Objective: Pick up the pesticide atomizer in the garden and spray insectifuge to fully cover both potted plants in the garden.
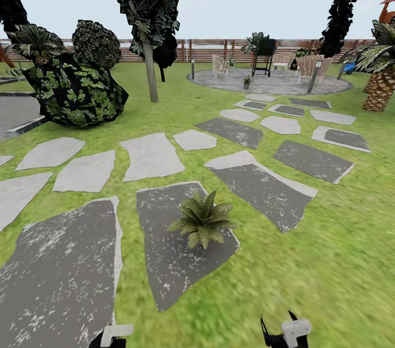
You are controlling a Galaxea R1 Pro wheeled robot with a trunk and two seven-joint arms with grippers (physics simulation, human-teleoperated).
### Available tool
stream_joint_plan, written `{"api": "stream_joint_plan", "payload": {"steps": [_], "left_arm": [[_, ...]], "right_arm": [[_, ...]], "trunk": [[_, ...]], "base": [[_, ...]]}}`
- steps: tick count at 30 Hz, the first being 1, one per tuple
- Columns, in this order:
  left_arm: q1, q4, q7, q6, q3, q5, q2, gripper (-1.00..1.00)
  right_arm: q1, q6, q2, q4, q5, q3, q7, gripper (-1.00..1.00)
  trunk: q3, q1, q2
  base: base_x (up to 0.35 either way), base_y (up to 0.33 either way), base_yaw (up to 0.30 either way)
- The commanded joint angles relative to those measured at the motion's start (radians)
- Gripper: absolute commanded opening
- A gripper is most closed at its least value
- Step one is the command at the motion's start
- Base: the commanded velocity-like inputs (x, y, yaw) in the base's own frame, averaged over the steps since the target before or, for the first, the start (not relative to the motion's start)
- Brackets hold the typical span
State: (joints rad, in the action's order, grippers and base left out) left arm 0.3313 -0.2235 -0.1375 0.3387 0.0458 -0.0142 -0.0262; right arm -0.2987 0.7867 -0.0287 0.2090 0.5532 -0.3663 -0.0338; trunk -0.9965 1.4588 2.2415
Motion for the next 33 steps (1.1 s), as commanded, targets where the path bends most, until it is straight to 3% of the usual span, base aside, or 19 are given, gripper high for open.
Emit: {"api": "stream_joint_plan", "payload": {"steps": [1, 6, 12, 17, 33], "left_arm": [[0.0, 0.003, -0.005, 0.004, 0.004, -0.003, 0.0, -1.0], [0.0, 0.006, -0.005, 0.008, -0.021, -0.02, -0.001, -1.0], [0.0, 0.007, -0.005, 0.008, -0.023, -0.021, -0.001, -1.0], [0.0, 0.007, -0.005, 0.008, -0.023, -0.021, -0.001, -1.0], [0.0, 0.006, -0.005, 0.008, -0.024, -0.02, -0.003, -1.0]], "right_arm": [[-0.001, 0.003, 0.001, -0.025, 0.011, -0.006, -0.003, 1.0], [0.0, 0.003, 0.011, -0.074, 0.01, -0.004, 0.001, 1.0], [0.0, 0.002, 0.012, -0.086, 0.011, -0.003, 0.001, 1.0], [0.0, 0.001, 0.01, -0.174, 0.011, -0.004, 0.0, 1.0], [0.0, 0.0, 0.009, -0.184, 0.011, -0.004, -0.001, 1.0]], "trunk": [[-0.001, 0.0, 0.0], [-0.001, 0.0, 0.0], [-0.001, 0.0, 0.0], [-0.001, 0.0, 0.0], [-0.001, 0.0, 0.0]], "base": [[0.0, 0.0, 0.0], [0.0, 0.0, 0.0], [0.0, 0.0, 0.0], [0.0, 0.0, 0.0], [0.0, 0.0, 0.0]]}}
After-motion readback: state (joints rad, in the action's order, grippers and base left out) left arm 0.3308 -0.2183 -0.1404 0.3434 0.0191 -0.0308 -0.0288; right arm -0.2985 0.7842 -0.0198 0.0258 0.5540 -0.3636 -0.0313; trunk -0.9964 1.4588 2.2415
